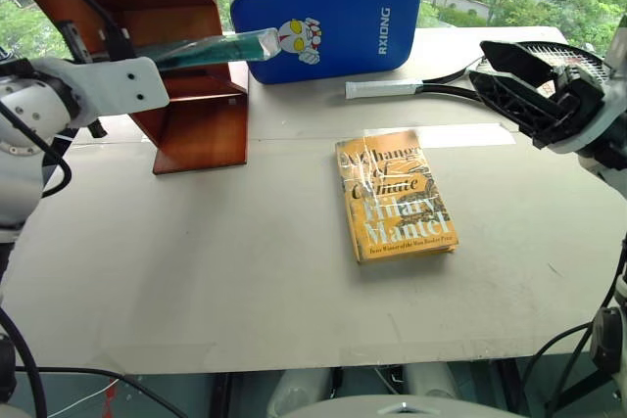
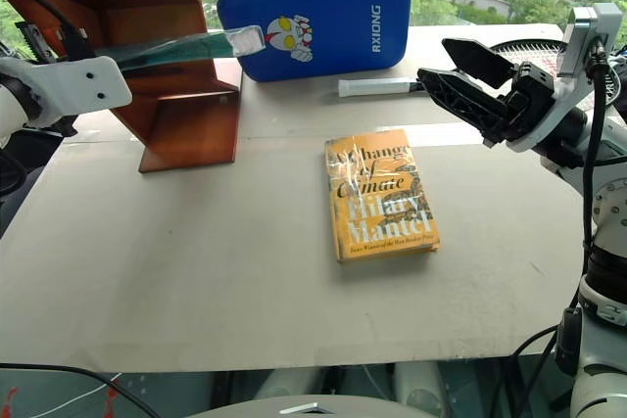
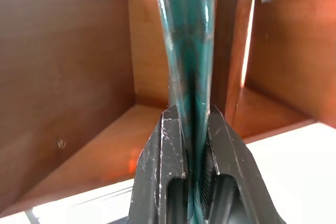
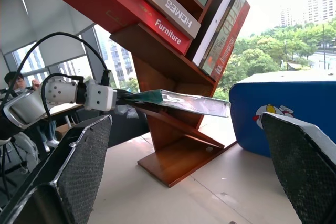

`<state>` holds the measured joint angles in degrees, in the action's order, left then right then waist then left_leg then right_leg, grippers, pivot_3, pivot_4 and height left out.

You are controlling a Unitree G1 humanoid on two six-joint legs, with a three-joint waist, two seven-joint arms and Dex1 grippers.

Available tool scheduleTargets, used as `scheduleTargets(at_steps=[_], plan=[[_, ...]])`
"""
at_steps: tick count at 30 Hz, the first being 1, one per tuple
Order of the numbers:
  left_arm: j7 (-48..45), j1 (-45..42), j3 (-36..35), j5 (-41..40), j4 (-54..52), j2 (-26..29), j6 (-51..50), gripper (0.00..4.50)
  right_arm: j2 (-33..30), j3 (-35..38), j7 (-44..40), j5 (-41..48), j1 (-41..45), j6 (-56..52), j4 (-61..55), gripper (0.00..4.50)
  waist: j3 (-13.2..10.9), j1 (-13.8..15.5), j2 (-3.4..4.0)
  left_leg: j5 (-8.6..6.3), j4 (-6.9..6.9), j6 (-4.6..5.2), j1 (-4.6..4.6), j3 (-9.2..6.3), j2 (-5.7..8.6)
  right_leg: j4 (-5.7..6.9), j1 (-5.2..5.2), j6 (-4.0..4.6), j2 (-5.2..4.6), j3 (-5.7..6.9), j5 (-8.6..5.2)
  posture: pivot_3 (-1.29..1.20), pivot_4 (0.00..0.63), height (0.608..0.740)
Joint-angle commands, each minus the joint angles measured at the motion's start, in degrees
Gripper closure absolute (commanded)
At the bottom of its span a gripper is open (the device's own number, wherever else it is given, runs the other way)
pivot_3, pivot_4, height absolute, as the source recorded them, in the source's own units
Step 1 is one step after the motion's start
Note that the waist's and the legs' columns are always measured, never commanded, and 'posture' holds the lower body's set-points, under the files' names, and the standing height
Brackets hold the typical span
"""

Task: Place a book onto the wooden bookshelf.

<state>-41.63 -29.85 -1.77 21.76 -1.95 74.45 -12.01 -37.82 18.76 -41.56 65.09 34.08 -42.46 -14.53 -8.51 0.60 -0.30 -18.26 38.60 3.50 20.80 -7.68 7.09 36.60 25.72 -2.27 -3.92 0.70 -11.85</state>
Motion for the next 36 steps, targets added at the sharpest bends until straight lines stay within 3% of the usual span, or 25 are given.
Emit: scheduleTargets(at_steps=[1, 4, 8, 14, 16, 27, 30, 33, 36], plan=[[0.45, -0.13, -2.85, 2.00, 1.09, 2.41, -0.64, 4.44, -0.16, 0.55, 0.78, -1.84, 1.15, 1.74, -0.85, 0.00, 0.00, -0.18, 0.00, 0.00, 0.00, 0.00, -0.01, 0.01, 0.00, 0.01, 0.00, 0.00, 0.00, -0.01, 0.00, 0.00, 0.150, 0.740], [0.44, 0.04, -2.86, 2.02, 1.91, 2.37, -0.49, 4.44, -0.32, 0.13, 1.03, -3.97, 0.88, 2.24, -0.79, 0.00, 0.00, -0.65, 0.00, 0.00, 0.00, 0.00, -0.03, 0.02, 0.00, 0.09, 0.02, 0.00, 0.00, -0.02, 0.00, 0.00, 0.150, 0.740], [-0.23, 0.47, -3.21, 1.37, 1.73, 1.81, -1.77, 3.31, -0.09, 0.12, 1.24, -4.75, 0.94, 2.02, -0.94, 0.00, 0.00, -1.14, 0.00, 0.00, 0.03, 0.00, -0.04, 0.02, 0.00, 0.13, 0.02, 0.00, 0.00, -0.03, 0.00, 0.00, 0.150, 0.740], [-1.36, 2.21, -5.62, 0.61, 0.24, 1.75, -5.21, 0.65, 0.35, 0.41, 1.13, -4.69, 1.16, 1.91, -0.60, 0.00, 0.00, -1.26, 0.00, 0.00, 0.07, 0.00, -0.03, 0.02, 0.00, 0.16, 0.02, 0.00, 0.00, -0.02, 0.00, 0.00, 0.150, 0.740], [-1.26, 2.70, -6.64, 0.33, -0.43, 1.56, -5.61, 0.04, 0.34, 0.49, 0.94, -4.72, 0.98, 1.84, -0.52, 0.00, 0.00, -1.25, 0.00, 0.00, 0.08, 0.00, -0.03, 0.02, 0.00, 0.16, 0.02, 0.00, 0.00, -0.02, 0.00, 0.00, 0.150, 0.740], [-0.38, 6.88, -20.94, -9.40, -15.35, -9.34, -13.26, 0.04, -2.82, 4.49, -3.06, -7.50, -7.16, 3.17, 3.72, 0.00, 0.01, -1.06, -0.01, 0.00, 0.27, 0.00, 0.03, 0.01, 0.02, 0.19, 0.00, 0.00, -0.02, -0.01, 0.00, 0.00, 0.150, 0.740], [-2.81, 5.36, -28.48, -23.48, -19.60, -18.69, -17.37, 0.04, -4.43, 5.19, -6.27, -8.79, -11.53, 3.40, 4.21, 0.00, 0.05, -0.95, 0.02, 0.00, 0.34, 0.00, -0.01, 0.03, 0.02, 0.23, -0.02, 0.00, -0.04, -0.02, 0.00, 0.00, 0.150, 0.740], [-10.96, 15.31, -38.30, -38.81, -25.95, -27.23, -22.13, 0.04, -5.36, 4.34, -11.25, -13.65, -19.01, 7.76, 4.66, 0.00, 0.07, -1.15, 0.02, -0.01, 0.57, 0.00, 0.02, 0.03, 0.01, 0.26, -0.10, 0.00, -0.03, 0.01, 0.00, 0.00, 0.150, 0.740], [-10.25, 25.01, -40.38, -46.30, -29.31, -34.89, -26.85, 0.04, -4.59, 2.44, -14.17, -20.90, -25.41, 15.16, 6.67, 0.00, 0.09, -1.41, 0.06, -0.01, 0.56, 0.00, -0.06, 0.14, 0.00, 0.27, -0.10, 0.00, -0.03, -0.05, 0.00, 0.00, 0.150, 0.740]])
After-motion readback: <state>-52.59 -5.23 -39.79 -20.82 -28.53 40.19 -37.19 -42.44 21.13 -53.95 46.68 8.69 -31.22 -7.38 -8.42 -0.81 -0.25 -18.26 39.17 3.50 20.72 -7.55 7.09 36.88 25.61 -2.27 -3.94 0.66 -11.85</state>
